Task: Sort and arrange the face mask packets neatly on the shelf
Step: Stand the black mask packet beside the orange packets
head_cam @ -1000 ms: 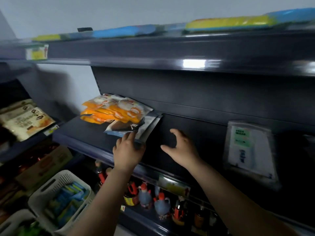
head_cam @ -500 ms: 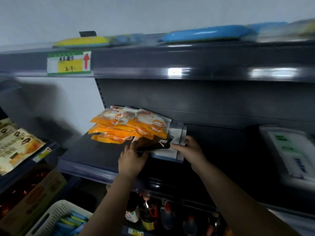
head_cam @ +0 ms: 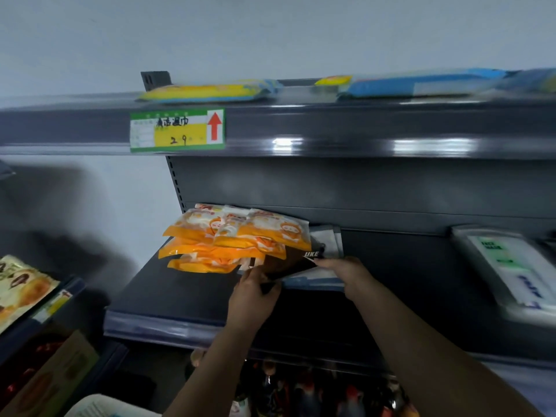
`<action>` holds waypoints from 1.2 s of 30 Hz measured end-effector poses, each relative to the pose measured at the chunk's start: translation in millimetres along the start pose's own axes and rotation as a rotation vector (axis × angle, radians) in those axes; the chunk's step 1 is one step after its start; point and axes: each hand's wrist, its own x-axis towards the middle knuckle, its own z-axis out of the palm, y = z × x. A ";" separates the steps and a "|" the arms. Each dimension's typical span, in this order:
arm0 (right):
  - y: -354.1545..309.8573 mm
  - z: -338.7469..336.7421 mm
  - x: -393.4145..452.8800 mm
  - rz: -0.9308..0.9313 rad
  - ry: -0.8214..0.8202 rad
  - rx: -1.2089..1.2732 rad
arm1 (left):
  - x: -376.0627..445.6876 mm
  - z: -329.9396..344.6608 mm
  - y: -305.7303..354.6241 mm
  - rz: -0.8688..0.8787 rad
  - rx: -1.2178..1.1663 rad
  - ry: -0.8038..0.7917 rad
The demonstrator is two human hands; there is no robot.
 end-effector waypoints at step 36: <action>46.9 -193.0 -46.7 -0.683 -0.067 0.073 | -6.1 60.1 116.8 0.033 -0.835 -0.551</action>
